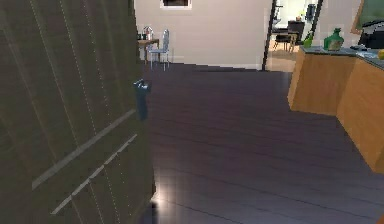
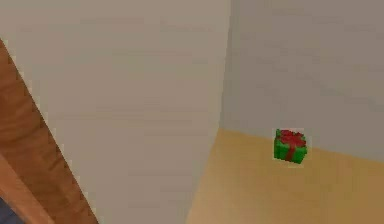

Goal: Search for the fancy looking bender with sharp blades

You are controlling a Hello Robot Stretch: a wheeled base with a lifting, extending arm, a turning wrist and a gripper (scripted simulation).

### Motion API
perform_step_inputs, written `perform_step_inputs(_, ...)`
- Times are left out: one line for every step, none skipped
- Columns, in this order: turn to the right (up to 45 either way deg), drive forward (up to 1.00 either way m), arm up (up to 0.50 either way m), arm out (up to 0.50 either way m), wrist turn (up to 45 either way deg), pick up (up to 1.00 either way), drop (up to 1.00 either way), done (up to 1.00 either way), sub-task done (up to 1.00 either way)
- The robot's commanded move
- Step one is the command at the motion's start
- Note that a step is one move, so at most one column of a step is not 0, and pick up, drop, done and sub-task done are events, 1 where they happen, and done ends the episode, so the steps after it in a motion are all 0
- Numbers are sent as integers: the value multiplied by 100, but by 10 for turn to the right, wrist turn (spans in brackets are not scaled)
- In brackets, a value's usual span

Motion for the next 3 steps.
perform_step_inputs(0, 45, 0, 0, 0, 0, 0, 0, 0)
perform_step_inputs(180, 0, 0, 0, 0, 0, 0, 0, 0)
perform_step_inputs(0, 65, 0, 0, 0, 0, 0, 0, 0)
